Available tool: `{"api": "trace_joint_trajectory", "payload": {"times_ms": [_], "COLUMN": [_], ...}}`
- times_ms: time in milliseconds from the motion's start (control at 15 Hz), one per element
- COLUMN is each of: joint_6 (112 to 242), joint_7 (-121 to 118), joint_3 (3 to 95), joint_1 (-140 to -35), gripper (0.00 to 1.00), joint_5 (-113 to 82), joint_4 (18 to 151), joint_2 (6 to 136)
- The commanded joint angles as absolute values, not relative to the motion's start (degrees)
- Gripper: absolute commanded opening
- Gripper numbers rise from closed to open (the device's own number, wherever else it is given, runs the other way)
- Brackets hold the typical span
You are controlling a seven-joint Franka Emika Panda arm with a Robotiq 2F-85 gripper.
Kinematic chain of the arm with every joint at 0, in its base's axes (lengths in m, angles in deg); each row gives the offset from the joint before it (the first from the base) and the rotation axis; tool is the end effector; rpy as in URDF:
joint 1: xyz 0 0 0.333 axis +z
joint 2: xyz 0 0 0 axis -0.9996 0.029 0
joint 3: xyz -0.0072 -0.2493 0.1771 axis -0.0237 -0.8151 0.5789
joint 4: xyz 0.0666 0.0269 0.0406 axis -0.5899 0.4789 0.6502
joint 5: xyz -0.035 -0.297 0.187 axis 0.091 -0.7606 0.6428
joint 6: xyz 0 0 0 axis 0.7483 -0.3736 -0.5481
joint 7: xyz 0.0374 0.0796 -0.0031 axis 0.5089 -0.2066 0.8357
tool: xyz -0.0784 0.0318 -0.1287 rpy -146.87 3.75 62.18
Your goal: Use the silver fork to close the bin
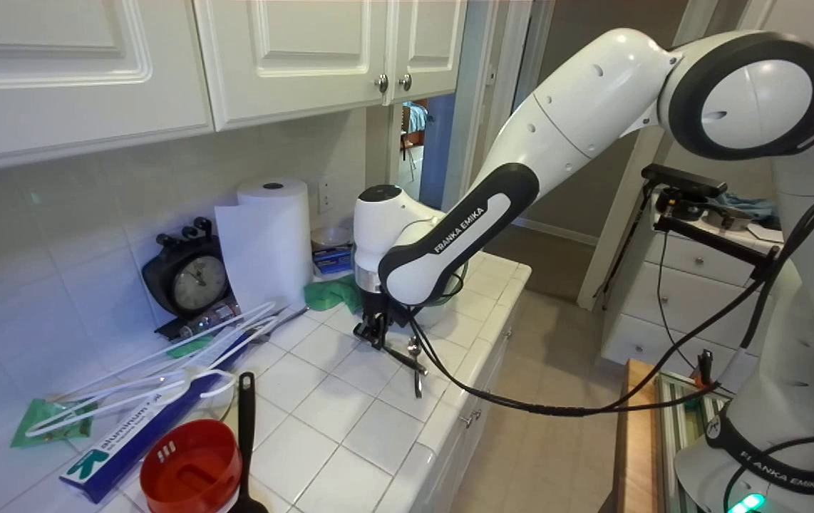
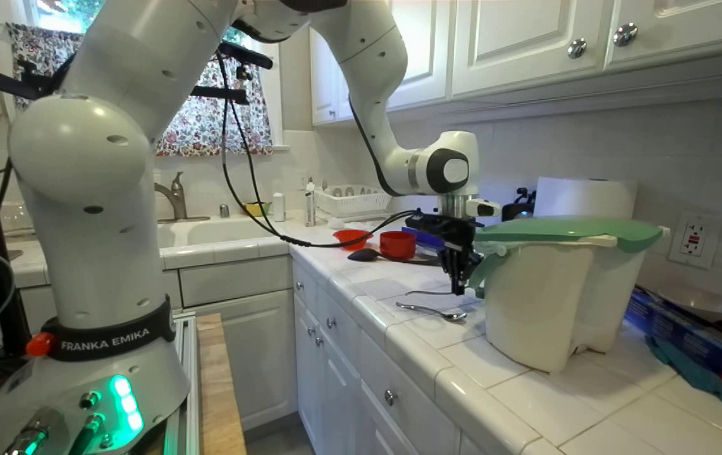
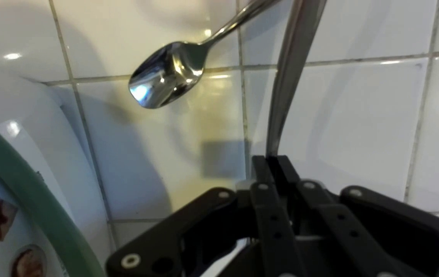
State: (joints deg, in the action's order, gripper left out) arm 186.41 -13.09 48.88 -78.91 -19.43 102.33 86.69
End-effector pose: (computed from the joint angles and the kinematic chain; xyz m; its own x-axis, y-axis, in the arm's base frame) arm 0.5966 0.0550 0.1759 0.9957 -0.0757 0.0527 -0.0807 -0.9916 0.1006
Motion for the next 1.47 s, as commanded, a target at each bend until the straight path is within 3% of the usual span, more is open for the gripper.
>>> {"api": "trace_joint_trajectory", "payload": {"times_ms": [0,533,600,1267,1400], "joint_6": [185.3,184.3,184.2,184.3,184.3], "joint_7": [-14.1,-13.8,-13.8,-16.1,-18.6], "joint_3": [48.4,48.4,48.4,48.2,47.9], "joint_1": [-78.1,-78.0,-77.9,-77.1,-76.2], "gripper": [0.04,0.06,0.31,0.96,1.0], "joint_5": [-20.3,-20.2,-20.2,-19.7,-19.7], "joint_4": [99.8,98.5,98.4,97.2,96.8], "joint_2": [88.9,90.5,90.5,89.1,88.6]}}
